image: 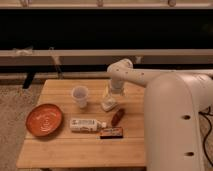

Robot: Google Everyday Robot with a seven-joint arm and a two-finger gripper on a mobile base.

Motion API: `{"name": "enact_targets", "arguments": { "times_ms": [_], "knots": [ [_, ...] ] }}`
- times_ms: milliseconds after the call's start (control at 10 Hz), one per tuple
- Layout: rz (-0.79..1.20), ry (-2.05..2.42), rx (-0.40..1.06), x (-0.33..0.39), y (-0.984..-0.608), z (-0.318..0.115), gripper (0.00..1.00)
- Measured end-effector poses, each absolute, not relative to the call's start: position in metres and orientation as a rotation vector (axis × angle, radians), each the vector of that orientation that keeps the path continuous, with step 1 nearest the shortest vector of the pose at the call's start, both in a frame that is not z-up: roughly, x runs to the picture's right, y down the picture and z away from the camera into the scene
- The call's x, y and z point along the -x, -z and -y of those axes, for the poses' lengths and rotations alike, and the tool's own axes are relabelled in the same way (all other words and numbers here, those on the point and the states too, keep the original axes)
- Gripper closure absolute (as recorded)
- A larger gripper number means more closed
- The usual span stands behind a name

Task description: Place the ceramic cup in the ceramic bowl

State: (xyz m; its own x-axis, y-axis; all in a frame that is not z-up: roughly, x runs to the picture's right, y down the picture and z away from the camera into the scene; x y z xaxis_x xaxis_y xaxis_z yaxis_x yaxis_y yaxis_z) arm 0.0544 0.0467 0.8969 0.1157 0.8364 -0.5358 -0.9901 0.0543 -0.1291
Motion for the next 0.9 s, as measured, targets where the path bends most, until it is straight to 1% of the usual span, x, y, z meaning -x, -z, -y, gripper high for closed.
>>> {"name": "enact_targets", "arguments": {
  "times_ms": [100,300,600,700,900],
  "knots": [
    [-0.348,-1.42,0.524,-0.051,-0.89,-0.04,0.2],
    [-0.318,-1.353,0.516,-0.028,-0.856,-0.019,0.2],
    [-0.272,-1.235,0.509,0.021,-0.817,-0.011,0.2],
    [-0.256,-1.191,0.512,0.042,-0.813,-0.01,0.2],
    [-0.249,-1.129,0.534,0.07,-0.824,-0.013,0.2]
  ]
}}
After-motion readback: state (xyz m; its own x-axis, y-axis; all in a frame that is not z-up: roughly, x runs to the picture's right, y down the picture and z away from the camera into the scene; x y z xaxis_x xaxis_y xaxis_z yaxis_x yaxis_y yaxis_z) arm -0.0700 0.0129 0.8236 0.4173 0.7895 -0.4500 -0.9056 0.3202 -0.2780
